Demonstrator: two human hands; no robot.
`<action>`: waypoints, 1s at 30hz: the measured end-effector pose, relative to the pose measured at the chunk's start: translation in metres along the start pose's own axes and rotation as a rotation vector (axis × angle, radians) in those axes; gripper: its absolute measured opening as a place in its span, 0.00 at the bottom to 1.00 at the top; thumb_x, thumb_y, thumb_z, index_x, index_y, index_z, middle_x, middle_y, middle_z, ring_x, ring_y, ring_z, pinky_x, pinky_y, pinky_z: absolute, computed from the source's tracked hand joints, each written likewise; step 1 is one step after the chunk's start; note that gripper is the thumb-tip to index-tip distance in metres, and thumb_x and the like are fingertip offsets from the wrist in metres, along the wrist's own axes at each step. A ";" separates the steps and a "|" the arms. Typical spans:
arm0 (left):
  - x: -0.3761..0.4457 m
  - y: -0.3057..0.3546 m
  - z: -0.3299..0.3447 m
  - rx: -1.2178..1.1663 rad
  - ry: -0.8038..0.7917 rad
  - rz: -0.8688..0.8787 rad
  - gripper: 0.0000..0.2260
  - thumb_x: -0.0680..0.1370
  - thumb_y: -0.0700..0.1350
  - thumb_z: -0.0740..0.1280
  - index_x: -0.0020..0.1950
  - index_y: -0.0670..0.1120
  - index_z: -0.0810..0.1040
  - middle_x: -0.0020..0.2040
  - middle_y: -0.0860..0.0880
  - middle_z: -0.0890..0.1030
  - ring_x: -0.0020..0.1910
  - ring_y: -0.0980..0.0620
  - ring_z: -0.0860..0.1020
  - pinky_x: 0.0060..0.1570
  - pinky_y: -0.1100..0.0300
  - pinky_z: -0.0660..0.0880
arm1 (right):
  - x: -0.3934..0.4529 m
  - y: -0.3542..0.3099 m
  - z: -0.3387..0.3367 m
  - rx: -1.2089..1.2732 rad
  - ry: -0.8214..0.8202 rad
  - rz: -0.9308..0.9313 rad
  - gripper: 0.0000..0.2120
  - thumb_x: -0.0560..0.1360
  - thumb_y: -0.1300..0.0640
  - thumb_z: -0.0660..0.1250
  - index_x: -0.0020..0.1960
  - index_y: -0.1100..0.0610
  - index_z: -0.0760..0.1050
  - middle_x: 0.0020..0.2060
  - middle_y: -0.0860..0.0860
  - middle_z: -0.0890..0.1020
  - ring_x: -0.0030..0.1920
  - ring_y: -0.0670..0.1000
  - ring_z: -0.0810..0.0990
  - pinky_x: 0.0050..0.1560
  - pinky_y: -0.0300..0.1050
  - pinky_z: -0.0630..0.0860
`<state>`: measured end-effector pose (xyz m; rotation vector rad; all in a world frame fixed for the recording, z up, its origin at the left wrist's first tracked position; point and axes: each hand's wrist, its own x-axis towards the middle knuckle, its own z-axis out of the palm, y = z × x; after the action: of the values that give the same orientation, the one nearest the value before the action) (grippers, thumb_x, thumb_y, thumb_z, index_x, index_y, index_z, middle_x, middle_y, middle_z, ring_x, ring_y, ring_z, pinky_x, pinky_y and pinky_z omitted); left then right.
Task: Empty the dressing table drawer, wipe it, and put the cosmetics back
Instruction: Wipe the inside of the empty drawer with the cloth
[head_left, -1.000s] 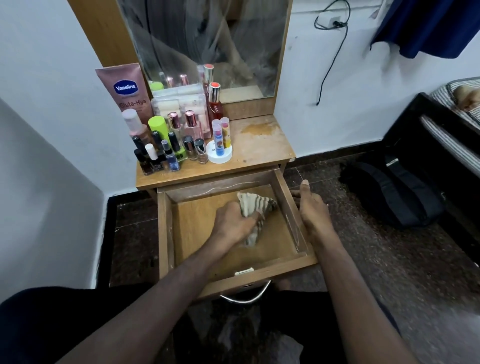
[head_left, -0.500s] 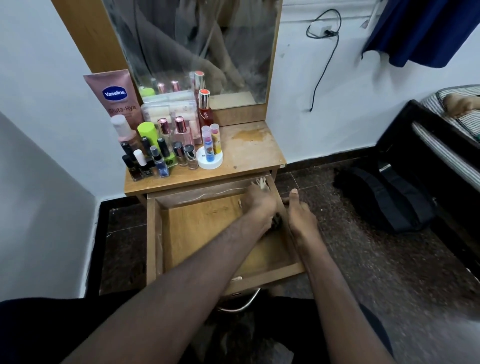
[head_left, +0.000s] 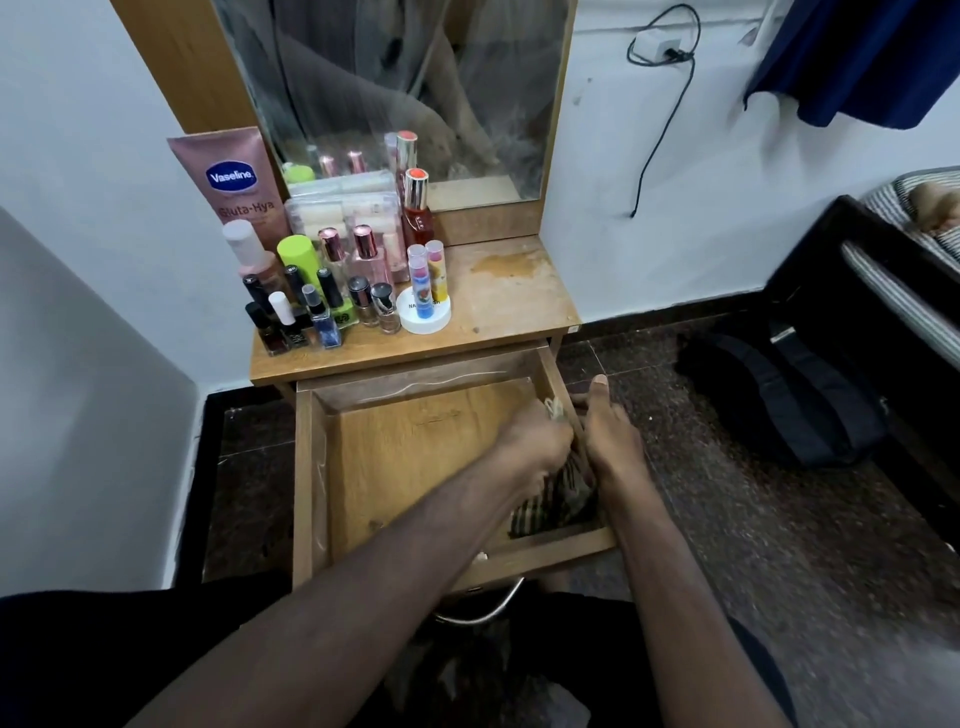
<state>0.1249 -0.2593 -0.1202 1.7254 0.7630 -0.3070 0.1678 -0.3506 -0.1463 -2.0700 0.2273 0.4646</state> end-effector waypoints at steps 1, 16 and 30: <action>0.008 0.007 -0.002 -0.028 0.062 0.005 0.09 0.84 0.45 0.65 0.53 0.45 0.84 0.48 0.45 0.85 0.45 0.46 0.84 0.37 0.53 0.80 | 0.000 -0.001 0.001 -0.006 0.004 0.008 0.36 0.85 0.34 0.43 0.70 0.54 0.80 0.72 0.62 0.76 0.72 0.63 0.73 0.73 0.56 0.67; -0.010 -0.042 -0.046 -0.484 -0.070 0.032 0.10 0.87 0.50 0.64 0.60 0.46 0.81 0.48 0.46 0.89 0.46 0.48 0.88 0.41 0.51 0.85 | -0.008 -0.004 -0.001 -0.031 -0.020 -0.008 0.36 0.84 0.32 0.42 0.68 0.50 0.81 0.70 0.59 0.78 0.73 0.63 0.72 0.76 0.61 0.66; -0.011 -0.070 -0.069 -0.767 -0.184 -0.158 0.17 0.84 0.49 0.63 0.64 0.39 0.82 0.54 0.39 0.87 0.47 0.44 0.86 0.49 0.50 0.84 | -0.024 -0.011 -0.014 -0.287 -0.104 -0.169 0.30 0.86 0.36 0.44 0.73 0.48 0.76 0.71 0.62 0.77 0.73 0.65 0.72 0.74 0.62 0.68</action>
<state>0.0601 -0.1893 -0.1468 0.9060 0.7523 -0.2331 0.1527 -0.3575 -0.1214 -2.3129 -0.0812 0.5235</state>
